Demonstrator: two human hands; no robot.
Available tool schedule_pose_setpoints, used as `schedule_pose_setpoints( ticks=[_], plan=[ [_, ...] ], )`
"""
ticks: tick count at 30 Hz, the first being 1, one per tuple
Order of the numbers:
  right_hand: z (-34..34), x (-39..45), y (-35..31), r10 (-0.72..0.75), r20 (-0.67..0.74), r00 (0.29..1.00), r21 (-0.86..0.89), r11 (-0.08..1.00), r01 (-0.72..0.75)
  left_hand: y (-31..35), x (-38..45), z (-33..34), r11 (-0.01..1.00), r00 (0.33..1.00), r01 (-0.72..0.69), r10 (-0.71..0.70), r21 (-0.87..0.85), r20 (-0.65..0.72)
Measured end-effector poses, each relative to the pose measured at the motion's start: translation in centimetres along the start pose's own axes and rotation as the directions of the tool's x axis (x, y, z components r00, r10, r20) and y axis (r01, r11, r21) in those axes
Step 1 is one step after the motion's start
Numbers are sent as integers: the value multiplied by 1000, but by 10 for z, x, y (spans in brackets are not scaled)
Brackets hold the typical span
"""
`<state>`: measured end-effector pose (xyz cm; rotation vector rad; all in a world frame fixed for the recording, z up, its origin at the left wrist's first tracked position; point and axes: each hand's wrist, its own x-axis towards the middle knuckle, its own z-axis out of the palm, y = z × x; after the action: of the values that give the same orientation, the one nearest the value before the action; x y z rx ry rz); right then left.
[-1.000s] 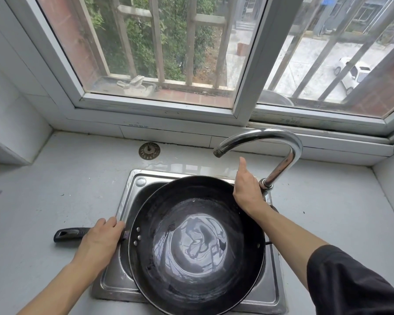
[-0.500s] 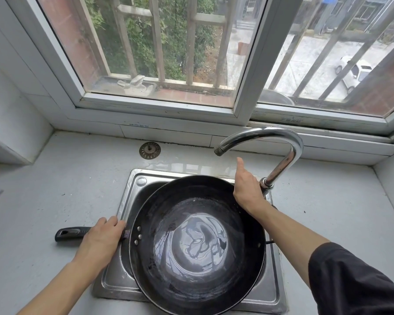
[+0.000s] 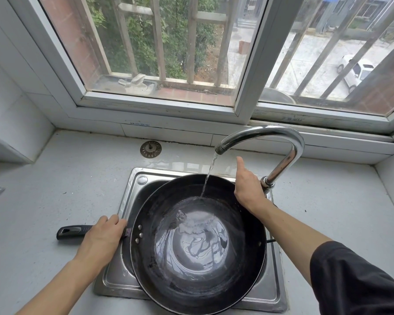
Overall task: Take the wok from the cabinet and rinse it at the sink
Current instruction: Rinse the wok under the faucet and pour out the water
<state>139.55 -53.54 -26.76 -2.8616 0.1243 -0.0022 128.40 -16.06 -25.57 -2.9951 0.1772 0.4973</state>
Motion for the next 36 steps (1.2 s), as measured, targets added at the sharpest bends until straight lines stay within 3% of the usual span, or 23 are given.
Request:
schedule_pose_setpoints(
  ticks=[20,24,27,32,36],
  plan=[
    [-13,-9,2,-72,60,996,85,994,67,-1,1,2,1000,998,-24,23,-16,-60],
    [-32,-33,-4,-129,-3,992,137,982,128,-2,1,4,1000,999,-23,23,5,-43],
    [-50,-60,2,-178,16,984,81,981,176,-3,1,4,998,998,-51,52,27,-35],
    [-78,-108,18,-17,211,977,-156,986,51,-11,-2,4,995,994,-97,99,29,-54],
    [-86,-134,17,42,281,959,-313,949,50,-13,1,8,991,988,-132,132,6,-82]
  ],
)
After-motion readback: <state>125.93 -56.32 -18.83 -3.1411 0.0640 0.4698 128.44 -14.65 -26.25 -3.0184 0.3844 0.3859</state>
